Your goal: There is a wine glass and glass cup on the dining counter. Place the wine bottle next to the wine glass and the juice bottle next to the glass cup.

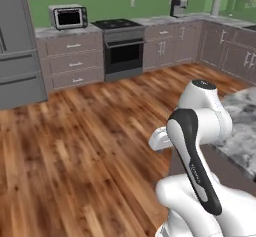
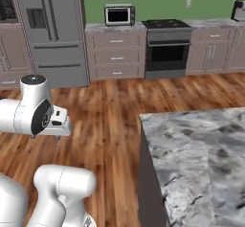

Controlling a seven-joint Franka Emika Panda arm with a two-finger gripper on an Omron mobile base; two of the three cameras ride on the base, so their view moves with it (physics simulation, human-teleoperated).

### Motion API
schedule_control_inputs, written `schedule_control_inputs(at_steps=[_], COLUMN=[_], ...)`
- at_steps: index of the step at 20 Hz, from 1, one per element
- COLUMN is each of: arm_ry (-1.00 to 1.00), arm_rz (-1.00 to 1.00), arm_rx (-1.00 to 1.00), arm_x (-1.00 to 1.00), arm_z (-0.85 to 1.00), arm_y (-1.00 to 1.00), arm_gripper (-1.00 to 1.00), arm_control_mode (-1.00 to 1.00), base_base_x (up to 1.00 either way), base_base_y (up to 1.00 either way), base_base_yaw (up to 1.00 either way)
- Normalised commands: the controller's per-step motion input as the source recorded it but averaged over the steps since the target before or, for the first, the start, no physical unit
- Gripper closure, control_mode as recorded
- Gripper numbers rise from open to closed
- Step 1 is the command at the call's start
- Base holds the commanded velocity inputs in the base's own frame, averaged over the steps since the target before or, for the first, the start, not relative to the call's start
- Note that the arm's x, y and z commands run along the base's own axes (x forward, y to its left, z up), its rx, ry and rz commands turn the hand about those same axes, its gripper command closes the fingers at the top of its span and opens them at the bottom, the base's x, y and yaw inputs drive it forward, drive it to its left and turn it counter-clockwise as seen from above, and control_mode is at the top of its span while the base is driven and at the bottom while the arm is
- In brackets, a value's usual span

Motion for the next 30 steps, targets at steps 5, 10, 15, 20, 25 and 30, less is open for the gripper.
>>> schedule_control_inputs(at_steps=[5,10,15,20,25,30], arm_ry=[0.00,0.00,0.00,0.00,0.00,0.00], arm_rz=[0.00,0.00,0.00,0.00,0.00,0.00], arm_rx=[0.00,0.00,0.00,0.00,0.00,0.00], arm_x=[0.00,0.00,0.00,0.00,0.00,0.00], arm_z=[0.00,0.00,0.00,0.00,0.00,0.00], arm_y=[0.00,0.00,0.00,0.00,0.00,0.00], arm_gripper=[-1.00,-1.00,-1.00,-1.00,-1.00,-1.00], arm_control_mode=[1.00,1.00,1.00,1.00,1.00,1.00], base_base_x=[0.87,0.84,0.78,0.66,0.62,0.49], base_base_y=[0.51,0.50,0.42,0.36,0.34,0.31], base_base_yaw=[-0.04,-0.09,-0.29,-0.48,-0.53,-0.66])
